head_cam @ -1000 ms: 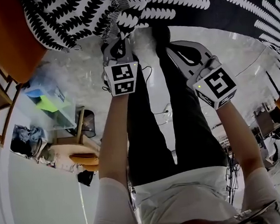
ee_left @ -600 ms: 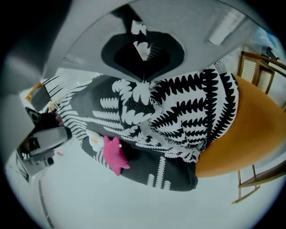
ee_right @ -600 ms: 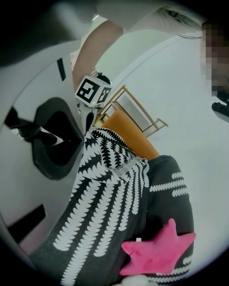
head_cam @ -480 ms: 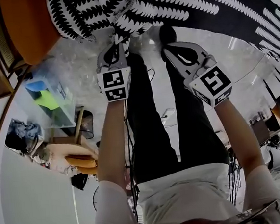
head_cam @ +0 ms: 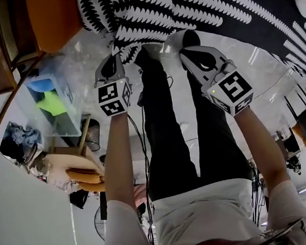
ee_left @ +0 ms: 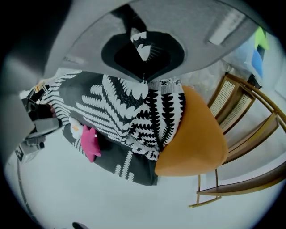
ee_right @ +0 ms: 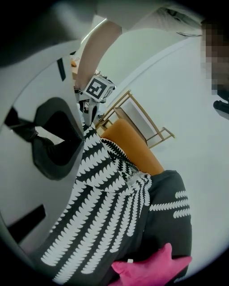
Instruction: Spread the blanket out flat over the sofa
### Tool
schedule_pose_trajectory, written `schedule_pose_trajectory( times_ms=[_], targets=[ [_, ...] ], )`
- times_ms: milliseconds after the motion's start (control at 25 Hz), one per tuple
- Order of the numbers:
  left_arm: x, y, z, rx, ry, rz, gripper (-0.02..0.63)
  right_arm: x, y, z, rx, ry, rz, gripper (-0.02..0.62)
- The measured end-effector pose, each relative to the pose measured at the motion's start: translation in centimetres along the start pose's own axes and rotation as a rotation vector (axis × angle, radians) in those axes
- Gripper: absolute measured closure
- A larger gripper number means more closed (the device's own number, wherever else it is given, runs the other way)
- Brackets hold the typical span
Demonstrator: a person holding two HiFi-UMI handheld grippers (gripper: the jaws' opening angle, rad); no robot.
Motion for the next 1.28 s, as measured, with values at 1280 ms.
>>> schedule_pose_trajectory(
  times_ms=[1280],
  targets=[
    [-4.0, 13.1, -10.1, -0.31, 0.071, 0.211, 0.583, 5.7, 1.8, -1.4, -0.057, 0.082, 0.104, 0.591]
  ],
)
Point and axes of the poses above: the fingertips, and each gripper's own axes: x forward along the fingers, y to its left, z out of its top, the point moved 8 cm from there along -x, backward along the fingers, and after that the axes turned 9 degrees about -x, right-handed, at the moved point
